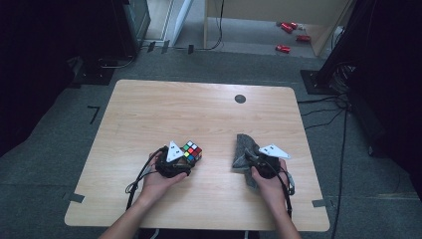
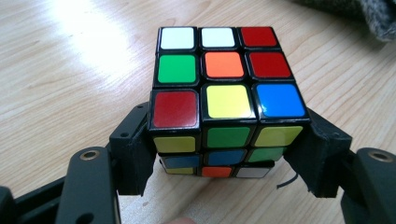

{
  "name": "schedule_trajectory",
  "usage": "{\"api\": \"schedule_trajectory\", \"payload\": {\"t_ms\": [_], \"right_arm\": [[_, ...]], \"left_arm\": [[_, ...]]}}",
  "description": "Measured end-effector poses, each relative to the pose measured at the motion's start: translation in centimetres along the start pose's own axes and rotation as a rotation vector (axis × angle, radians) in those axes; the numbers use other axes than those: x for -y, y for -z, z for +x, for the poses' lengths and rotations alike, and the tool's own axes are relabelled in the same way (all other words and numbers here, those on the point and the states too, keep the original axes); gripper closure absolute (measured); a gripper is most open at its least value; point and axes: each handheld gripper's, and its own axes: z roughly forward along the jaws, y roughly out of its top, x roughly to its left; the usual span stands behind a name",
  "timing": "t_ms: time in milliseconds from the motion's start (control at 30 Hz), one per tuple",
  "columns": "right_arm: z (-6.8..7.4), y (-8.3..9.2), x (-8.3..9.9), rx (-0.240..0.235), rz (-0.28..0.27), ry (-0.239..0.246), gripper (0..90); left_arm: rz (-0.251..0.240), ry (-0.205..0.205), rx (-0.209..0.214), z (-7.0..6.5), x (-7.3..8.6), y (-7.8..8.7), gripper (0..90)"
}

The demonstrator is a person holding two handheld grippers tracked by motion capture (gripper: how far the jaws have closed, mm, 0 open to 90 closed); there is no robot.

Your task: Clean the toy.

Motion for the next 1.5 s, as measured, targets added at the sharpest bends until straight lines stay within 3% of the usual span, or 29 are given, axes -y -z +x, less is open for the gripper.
{"api": "schedule_trajectory", "payload": {"t_ms": [67, 133, 433, 600, 733, 800, 833, 933, 1033, 1133, 1167, 1267, 1367, 1500], "right_arm": [[-0.1, 0.0, 0.0, 0.001, 0.000, -0.001, 70.7], [0.0, 0.0, 0.0, 0.000, 0.001, -0.004, 70.6], [0.0, -0.2, 0.2, -0.002, 0.005, 0.000, 70.7], [0.0, -0.4, 0.3, 0.013, 0.009, 0.029, 70.9], [0.0, -0.7, 0.4, 0.023, 0.016, 0.046, 71.2], [0.1, -0.8, 0.5, 0.023, 0.017, 0.051, 71.2], [0.1, -0.8, 0.5, 0.023, 0.017, 0.051, 71.2], [0.0, -0.9, 0.5, 0.025, 0.018, 0.053, 71.2], [0.0, -1.0, 0.6, 0.024, 0.020, 0.054, 71.2], [0.1, -1.1, 0.6, 0.023, 0.020, 0.055, 70.1], [0.0, -1.1, 0.6, 0.021, 0.020, 0.053, 68.9], [0.0, -1.2, 0.6, 0.016, 0.018, 0.051, 65.9], [0.0, -1.1, 0.5, 0.010, 0.017, 0.053, 64.5], [0.0, -0.9, 0.3, 0.005, 0.014, 0.051, 67.1]], "left_arm": [[0.028, -0.001, -0.001, 0.0, 0.1, -0.3, 32.3], [0.059, 0.023, 0.015, 0.2, 0.1, -0.5, 31.5], [0.047, 0.041, 0.017, 0.5, 0.1, -0.5, 35.2], [0.044, 0.061, 0.029, 0.6, 0.1, -0.5, 34.5], [0.021, 0.096, 0.061, 0.9, 0.1, -0.4, 22.2], [-0.006, 0.090, 0.053, 0.9, 0.2, -0.2, 26.2], [-0.019, 0.085, 0.048, 0.8, 0.2, -0.1, 34.3], [-0.015, 0.058, 0.032, 0.6, 0.2, -0.2, 34.8], [-0.015, 0.062, 0.033, 0.6, 0.1, -0.3, 34.9], [-0.013, 0.061, 0.078, 0.7, 0.2, -0.2, 34.3], [-0.015, 0.057, 0.079, 0.7, 0.2, -0.2, 33.1], [-0.018, 0.066, 0.075, 0.6, 0.2, -0.2, 18.3], [-0.013, 0.083, 0.042, 0.7, 0.1, 0.0, 16.3], [-0.028, 0.100, 0.037, 1.0, -0.2, 1.4, 14.6]]}}
